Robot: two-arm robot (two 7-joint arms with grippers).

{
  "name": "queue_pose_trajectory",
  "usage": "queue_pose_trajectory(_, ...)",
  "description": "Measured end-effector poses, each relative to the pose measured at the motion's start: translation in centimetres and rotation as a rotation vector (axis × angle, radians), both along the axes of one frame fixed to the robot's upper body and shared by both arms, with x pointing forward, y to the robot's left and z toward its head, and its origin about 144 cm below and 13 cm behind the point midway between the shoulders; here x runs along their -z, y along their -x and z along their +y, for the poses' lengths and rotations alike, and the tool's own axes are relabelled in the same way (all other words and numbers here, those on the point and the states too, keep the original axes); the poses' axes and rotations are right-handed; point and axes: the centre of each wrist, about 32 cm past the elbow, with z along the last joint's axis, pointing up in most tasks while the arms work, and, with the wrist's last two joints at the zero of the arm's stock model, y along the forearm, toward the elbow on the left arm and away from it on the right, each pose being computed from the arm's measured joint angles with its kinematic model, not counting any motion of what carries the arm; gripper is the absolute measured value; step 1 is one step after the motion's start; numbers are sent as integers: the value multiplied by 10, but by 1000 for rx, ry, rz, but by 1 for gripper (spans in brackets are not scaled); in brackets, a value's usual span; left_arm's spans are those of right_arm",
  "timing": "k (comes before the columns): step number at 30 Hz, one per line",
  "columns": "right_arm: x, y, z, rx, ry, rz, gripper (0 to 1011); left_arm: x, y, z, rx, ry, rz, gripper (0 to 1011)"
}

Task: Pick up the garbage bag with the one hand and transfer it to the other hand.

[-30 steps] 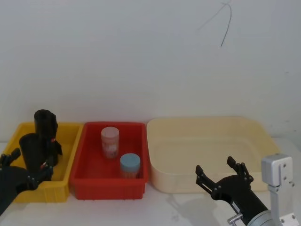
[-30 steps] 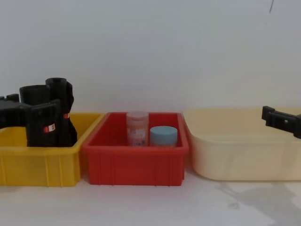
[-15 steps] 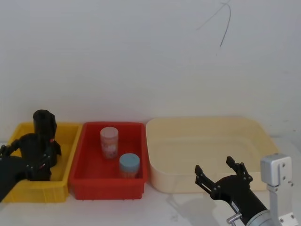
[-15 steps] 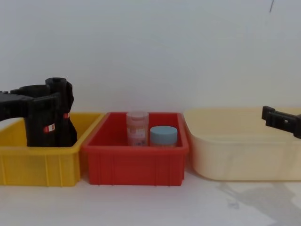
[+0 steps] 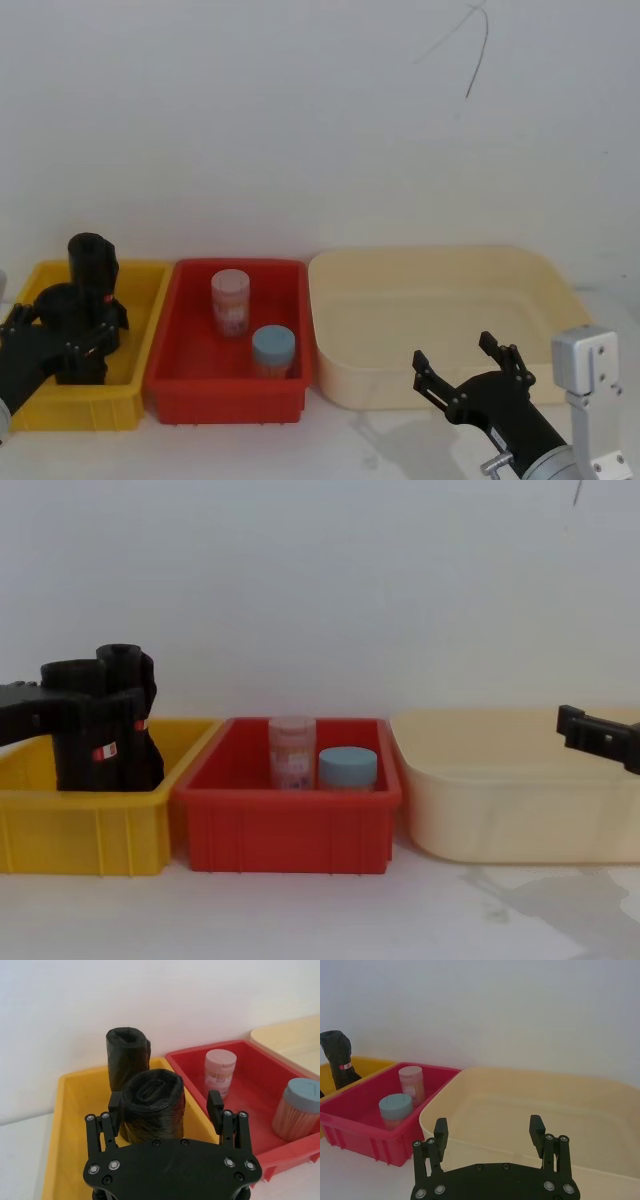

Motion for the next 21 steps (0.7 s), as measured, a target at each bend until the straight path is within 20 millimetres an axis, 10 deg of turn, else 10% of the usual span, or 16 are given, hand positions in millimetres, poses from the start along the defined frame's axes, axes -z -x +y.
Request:
queue_pose_trajectory(8,0,0,0,0,0,0,1001,1,-6,-1,-17,-19,20,972)
queue_pose_trajectory(21,0,0,0,0,0,0,1001,1,-9,-1,-28,-32,32,628)
